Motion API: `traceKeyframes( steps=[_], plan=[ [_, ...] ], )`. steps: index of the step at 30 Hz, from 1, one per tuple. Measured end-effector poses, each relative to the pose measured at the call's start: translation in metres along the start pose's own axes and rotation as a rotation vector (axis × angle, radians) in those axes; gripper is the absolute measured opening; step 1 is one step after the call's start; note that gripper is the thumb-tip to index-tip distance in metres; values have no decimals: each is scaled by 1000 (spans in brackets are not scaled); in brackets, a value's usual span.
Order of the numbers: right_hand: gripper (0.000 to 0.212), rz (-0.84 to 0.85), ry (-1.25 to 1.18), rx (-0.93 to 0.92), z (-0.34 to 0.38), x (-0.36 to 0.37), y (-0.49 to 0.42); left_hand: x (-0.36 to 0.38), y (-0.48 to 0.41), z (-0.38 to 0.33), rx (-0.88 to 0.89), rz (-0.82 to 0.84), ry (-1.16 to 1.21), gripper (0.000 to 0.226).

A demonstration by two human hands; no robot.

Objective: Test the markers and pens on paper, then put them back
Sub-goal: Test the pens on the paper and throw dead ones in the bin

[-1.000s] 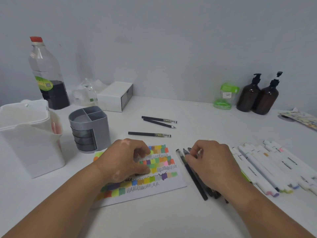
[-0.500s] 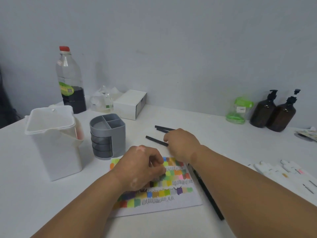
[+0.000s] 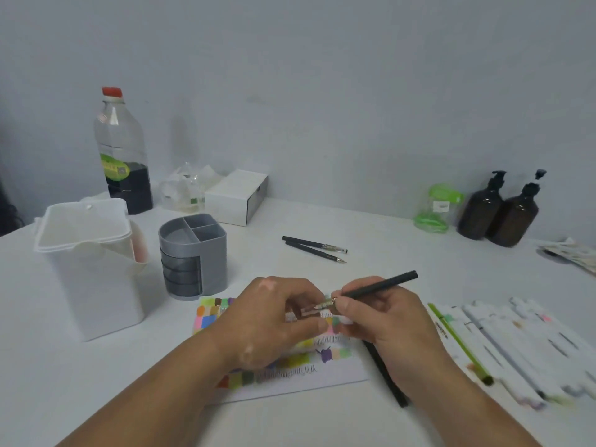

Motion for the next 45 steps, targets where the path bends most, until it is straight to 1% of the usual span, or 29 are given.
traceKeyframes(
  steps=[3, 6, 8, 11, 13, 19, 23, 24, 26, 28, 29, 31, 32, 33, 35, 37, 38, 39, 40, 42, 45],
  plan=[
    [7, -2, 106, -46, 1, -2, 4, 1, 0, -4, 20, 8, -11, 8],
    [8, -64, 84, -80, 3, -13, 5, -1, 0, -3, -20, 26, -20, 9],
    [7, -75, 69, -79, 2, -18, 6, 2, 0, -4, -23, 39, -10, 12],
    [7, -30, 108, -84, 1, -16, 7, 11, 0, -11, 35, 62, -14, 22],
    [9, 11, 133, -104, 1, -13, 7, 16, 0, -17, 90, 79, -33, 24],
    [10, 52, 160, -142, 4, -10, 8, 16, -2, -17, 130, 78, -86, 17],
    [6, 117, 112, -153, 3, -4, 10, 14, -2, -20, 147, 72, -105, 20],
    [7, 95, 132, -159, 4, -4, 9, 13, -1, -19, 135, 82, -107, 21],
    [11, -42, 112, -166, 8, -12, 9, 8, -1, -11, 75, 112, -122, 20],
    [12, -186, -84, -149, 12, -28, 10, -2, 1, 4, -43, 117, -180, 26],
    [16, -207, -168, -137, 16, -34, 12, -8, 3, 10, -111, 119, -220, 28],
    [25, -156, -209, -76, 18, -39, 15, -13, 4, 18, -214, 162, -281, 32],
    [26, -93, -195, -22, 16, -36, 17, -13, 3, 20, -247, 196, -299, 34],
    [22, -27, -150, 36, 13, -30, 19, -12, 2, 20, -269, 226, -311, 36],
    [6, 82, 3, 102, 9, -13, 25, -11, -1, 19, -298, 258, -319, 38],
    [21, 146, 39, 115, 1, 0, 28, -15, 2, 20, -321, 285, -322, 41],
    [20, 167, 27, 105, -2, 6, 30, -18, 5, 21, -329, 301, -329, 41],
    [12, 182, 21, 95, -2, 13, 32, -21, 10, 23, -332, 314, -335, 41],
    [7, 211, 9, 80, -4, 19, 33, -23, 16, 26, -328, 320, -337, 41],
    [17, 261, -21, 86, -8, 28, 34, -25, 25, 31, -313, 311, -342, 40],
    [9, 289, 93, 85, -14, 36, 33, -24, 31, 35, -285, 281, -381, 46]
  ],
)
Point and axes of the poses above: each hand's wrist, its own y-axis away from the middle knuckle, its own x-axis out of the palm, z = x × y, the point moved 3 cm from there along -y, towards the middle knuckle, and after that the axes turned 13 degrees about z, right-handed, at the moved point
